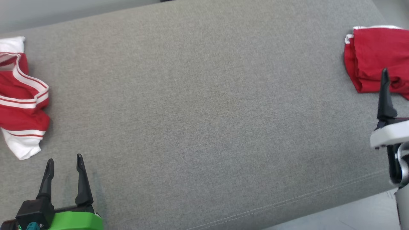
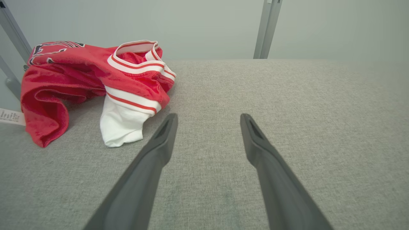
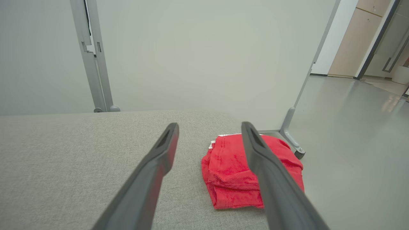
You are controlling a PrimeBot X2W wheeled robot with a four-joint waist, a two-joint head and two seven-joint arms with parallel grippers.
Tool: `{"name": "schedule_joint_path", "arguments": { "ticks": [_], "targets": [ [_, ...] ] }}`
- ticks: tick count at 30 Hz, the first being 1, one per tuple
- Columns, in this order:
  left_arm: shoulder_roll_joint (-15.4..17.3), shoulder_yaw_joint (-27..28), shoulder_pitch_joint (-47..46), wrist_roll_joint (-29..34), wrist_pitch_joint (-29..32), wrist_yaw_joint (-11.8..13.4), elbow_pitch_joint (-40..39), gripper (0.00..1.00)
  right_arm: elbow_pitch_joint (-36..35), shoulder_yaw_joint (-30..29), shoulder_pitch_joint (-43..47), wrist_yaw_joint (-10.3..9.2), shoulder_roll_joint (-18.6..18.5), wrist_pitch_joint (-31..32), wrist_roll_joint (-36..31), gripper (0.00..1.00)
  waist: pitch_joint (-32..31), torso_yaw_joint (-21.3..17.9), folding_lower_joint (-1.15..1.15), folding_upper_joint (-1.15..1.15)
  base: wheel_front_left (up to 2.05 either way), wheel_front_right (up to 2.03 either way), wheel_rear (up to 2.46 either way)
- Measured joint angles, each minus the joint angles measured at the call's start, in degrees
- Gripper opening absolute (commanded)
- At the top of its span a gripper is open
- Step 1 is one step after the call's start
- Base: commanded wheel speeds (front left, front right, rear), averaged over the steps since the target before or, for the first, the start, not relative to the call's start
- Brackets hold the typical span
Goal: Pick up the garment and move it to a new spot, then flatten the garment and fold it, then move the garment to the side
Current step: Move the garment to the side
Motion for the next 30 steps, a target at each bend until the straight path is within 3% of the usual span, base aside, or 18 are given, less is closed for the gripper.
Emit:
{"name": "schedule_joint_path", "arguments": {
  "ticks": [6, 12, 17, 24, 30],
  "targets": [
    [-1.5, 0.6, 0.2, 1.0, -0.1, -2.5, 3.8, 1.0, -5.7, -1.7, 9.9, 0.0, 4.9, 0.0, -4.4, 1.0, -6.2, 2.5, 0.0, 0.0, 0.0, 0.0, 0.0],
    [-3.1, 1.1, 0.9, 1.7, -0.1, -4.1, 6.7, 1.0, -6.4, -0.4, 17.6, 0.0, 10.0, 0.0, -7.8, 1.0, -9.9, 6.6, 0.0, 0.0, 0.0, 0.0, 0.0],
    [-3.9, 2.0, 1.3, 2.0, -0.1, -4.3, 7.2, 1.0, -5.4, 3.5, 20.2, 0.0, 11.8, 0.0, -9.1, 1.0, -11.8, 9.9, 0.0, 0.0, 0.0, 0.0, 0.0],
    [-4.5, 2.2, 1.2, 2.0, -0.1, -5.2, 6.6, 1.0, -5.5, 4.3, 20.4, 0.0, 12.8, 0.0, -9.2, 1.0, -12.3, 13.9, 0.0, 0.0, 0.0, 0.0, 0.0],
    [-4.7, 3.1, 1.2, 2.0, -0.1, -5.7, 6.0, 1.0, -5.9, 5.4, 20.5, 0.0, 13.5, 0.0, -9.3, 1.0, -12.3, 13.8, 0.0, 0.0, 0.0, 0.0, 0.0]
  ]
}}
